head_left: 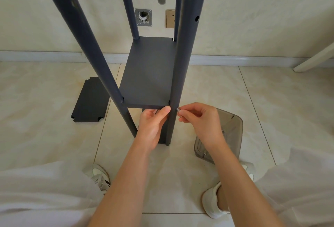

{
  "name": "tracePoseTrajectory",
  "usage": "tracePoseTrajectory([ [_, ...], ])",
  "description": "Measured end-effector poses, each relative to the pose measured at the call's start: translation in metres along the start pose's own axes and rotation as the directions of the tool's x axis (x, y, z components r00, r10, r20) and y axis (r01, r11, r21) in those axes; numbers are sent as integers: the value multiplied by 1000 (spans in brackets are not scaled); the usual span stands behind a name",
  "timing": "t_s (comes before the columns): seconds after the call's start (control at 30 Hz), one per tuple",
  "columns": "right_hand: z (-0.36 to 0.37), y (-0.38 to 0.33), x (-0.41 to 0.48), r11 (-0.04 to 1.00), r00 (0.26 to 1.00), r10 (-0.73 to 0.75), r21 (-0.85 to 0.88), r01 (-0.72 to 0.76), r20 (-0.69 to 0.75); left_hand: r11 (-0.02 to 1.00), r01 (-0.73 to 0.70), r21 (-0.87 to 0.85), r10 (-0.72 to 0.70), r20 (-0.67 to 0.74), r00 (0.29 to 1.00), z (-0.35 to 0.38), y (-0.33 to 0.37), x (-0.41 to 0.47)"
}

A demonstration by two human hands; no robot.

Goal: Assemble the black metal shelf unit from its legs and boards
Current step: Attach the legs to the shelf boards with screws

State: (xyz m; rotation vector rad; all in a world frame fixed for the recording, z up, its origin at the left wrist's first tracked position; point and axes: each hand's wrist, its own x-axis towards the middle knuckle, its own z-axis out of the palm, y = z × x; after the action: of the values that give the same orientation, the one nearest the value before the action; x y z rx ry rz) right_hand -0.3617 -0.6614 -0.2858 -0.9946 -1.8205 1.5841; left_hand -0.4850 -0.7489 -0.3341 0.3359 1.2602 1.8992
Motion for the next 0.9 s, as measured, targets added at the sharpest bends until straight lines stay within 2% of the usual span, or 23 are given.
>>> tracePoseTrajectory([
  [0.2, 0, 1, -1, 977, 991, 125, 166, -132, 49, 1000, 7, 5, -7, -10, 1000, 0, 0, -1],
  [0.43, 2, 1, -2, 951, 982, 168, 249, -184, 85, 1000, 7, 27, -7, -10, 1000, -4, 1, -1],
  [0.57, 0, 0, -2, 974, 991, 118, 187, -127, 58, 998, -17, 56, 19, -31, 999, -4, -3, -1],
  [0.73, 0, 1, -4, 999, 1000, -18, -35, 18, -20, 1000, -23, 6, 23, -40, 999, 1, -5, -2],
  [0.83, 1, 3, -3, 999, 999, -27, -38, 26, -38, 1000, -21, -4, 21, -38, 999, 0, -5, -2],
  [0.9, -1, 3, -1, 1000, 1000, 15, 20, -14, -25, 1000, -24, 9, 24, -20, 1000, 0, -3, -1],
])
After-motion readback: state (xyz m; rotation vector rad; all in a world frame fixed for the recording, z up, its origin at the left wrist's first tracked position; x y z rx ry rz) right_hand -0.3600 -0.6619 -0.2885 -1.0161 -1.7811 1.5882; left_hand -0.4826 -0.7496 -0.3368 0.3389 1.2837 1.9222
